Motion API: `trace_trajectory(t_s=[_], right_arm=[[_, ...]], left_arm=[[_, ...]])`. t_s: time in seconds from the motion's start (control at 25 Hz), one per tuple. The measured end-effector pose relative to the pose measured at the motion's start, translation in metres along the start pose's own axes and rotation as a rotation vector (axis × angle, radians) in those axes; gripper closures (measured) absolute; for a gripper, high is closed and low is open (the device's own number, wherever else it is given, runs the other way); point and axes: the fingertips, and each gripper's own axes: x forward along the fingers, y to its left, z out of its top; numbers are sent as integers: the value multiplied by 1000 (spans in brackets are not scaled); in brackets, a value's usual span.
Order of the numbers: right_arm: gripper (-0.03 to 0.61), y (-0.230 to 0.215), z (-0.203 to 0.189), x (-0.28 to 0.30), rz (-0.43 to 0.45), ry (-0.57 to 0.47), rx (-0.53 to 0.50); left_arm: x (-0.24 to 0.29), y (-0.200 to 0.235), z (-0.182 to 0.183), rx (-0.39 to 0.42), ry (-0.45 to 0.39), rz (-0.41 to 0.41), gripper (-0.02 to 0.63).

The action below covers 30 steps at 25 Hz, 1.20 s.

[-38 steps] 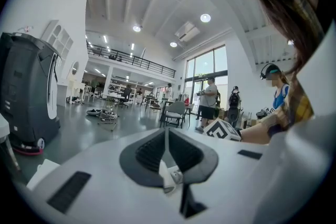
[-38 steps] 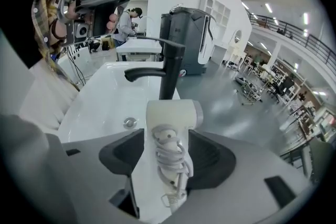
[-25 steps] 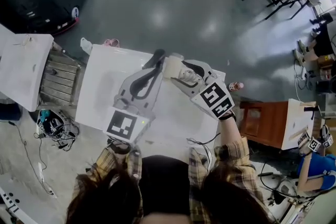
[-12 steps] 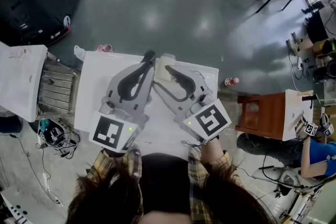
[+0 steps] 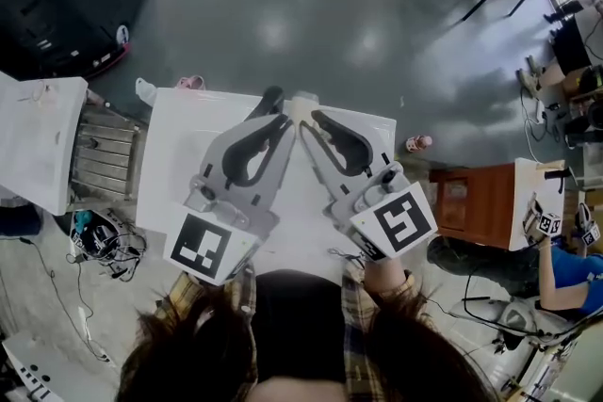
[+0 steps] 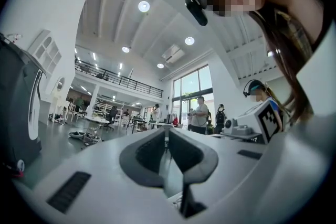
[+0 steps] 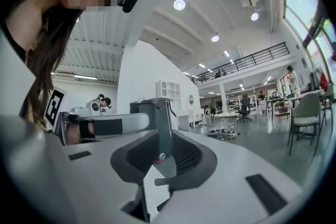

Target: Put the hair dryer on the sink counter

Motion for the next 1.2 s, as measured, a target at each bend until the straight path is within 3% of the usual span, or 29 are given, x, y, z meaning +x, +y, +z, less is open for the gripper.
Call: trace_trajectory(t_s=[0.36, 0.72, 1.2], right_arm=[[561, -10, -5, -4, -57, 14, -3], [565, -13, -2, -6, -55, -22, 50], [565, -15, -21, -4, -39, 74, 41]], left_arm=[[0, 1, -6, 1, 27, -1, 580], [2, 2, -12, 2, 43, -7, 581], [7, 1, -18, -2, 59, -5, 581]])
